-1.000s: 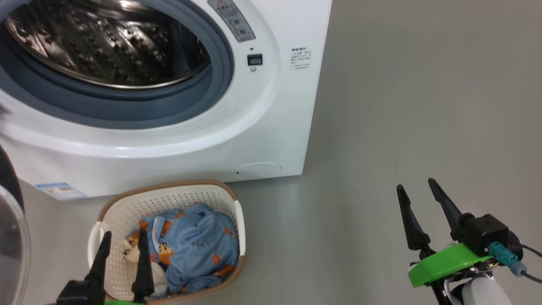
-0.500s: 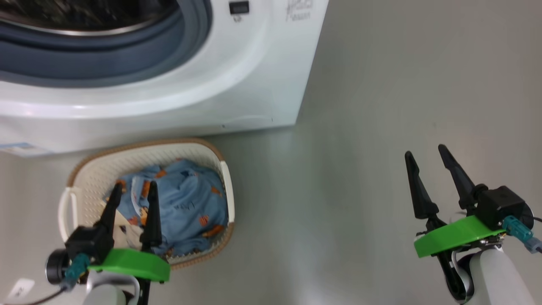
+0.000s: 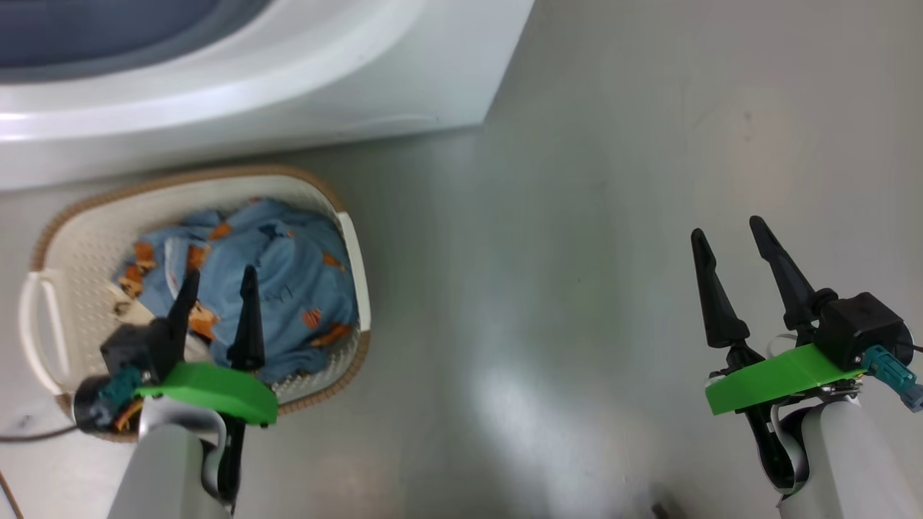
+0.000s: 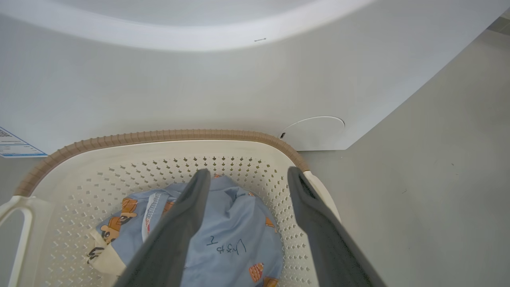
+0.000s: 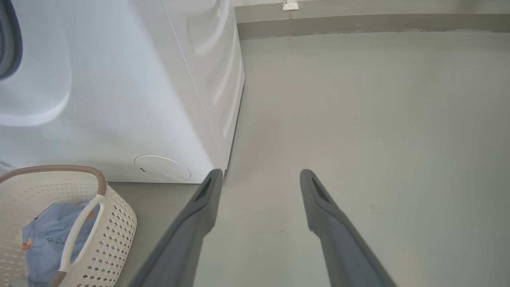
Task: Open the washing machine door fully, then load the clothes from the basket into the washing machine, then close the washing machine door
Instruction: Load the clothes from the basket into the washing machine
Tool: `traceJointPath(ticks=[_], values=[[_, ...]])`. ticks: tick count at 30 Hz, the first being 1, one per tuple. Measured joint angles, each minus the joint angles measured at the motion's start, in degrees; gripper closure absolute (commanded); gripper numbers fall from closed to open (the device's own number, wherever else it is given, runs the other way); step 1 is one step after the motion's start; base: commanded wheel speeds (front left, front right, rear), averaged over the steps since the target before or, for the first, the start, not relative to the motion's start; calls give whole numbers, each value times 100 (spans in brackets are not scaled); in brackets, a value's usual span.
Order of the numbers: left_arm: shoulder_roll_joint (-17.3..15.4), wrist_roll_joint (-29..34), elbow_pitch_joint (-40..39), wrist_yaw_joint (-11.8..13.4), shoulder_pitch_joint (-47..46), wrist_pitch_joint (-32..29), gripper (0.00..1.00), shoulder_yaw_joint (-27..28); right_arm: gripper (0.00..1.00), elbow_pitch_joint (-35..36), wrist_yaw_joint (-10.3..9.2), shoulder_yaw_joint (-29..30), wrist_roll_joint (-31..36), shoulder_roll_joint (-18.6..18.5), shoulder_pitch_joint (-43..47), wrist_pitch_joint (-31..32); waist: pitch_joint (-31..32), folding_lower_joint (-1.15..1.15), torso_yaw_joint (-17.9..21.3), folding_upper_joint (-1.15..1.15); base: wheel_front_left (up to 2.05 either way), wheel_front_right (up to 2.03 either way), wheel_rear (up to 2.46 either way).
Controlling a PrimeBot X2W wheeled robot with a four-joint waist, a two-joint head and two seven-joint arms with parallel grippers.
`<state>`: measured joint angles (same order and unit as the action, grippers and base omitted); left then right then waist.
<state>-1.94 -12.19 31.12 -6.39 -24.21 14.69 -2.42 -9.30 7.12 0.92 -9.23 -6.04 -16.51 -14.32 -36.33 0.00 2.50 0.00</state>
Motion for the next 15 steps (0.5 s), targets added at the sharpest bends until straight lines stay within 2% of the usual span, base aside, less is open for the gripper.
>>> traceJointPath(ticks=[15], values=[[-303, 222, 1222, -92, -1134, 0, 0, 7, 0, 169, 0, 18, -60, -18, -211, 0, -1219, 0, 146, 0, 0, 0, 0]])
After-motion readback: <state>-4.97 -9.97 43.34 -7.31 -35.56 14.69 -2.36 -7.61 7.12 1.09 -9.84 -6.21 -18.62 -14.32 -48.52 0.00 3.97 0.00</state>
